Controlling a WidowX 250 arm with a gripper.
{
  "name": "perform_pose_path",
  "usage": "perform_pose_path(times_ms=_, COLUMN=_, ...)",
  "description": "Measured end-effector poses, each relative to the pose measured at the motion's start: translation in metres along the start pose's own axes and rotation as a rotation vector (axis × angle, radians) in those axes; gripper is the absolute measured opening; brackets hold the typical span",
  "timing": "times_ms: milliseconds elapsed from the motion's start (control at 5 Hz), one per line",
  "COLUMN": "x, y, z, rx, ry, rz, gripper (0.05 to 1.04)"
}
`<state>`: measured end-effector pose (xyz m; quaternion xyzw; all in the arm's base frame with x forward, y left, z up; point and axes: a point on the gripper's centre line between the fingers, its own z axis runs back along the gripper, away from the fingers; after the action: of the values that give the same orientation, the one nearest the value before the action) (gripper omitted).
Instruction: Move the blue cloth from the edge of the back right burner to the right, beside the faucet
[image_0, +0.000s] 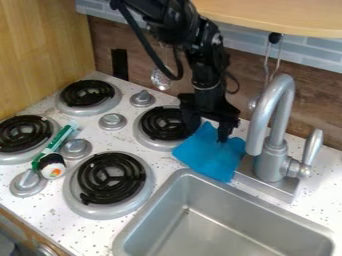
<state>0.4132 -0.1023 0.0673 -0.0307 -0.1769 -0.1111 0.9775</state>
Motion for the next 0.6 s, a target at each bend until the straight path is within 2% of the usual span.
perform_pose_path(times_ms=400, x=-0.011, y=0.026, z=0.038, rx=0.027, ry=-0.046, rz=0.043, gripper=1.001)
perform_pose_path(times_ms=600, x=-0.010, y=0.026, z=0.042, rx=0.028, ry=-0.053, rz=0.042, gripper=1.001)
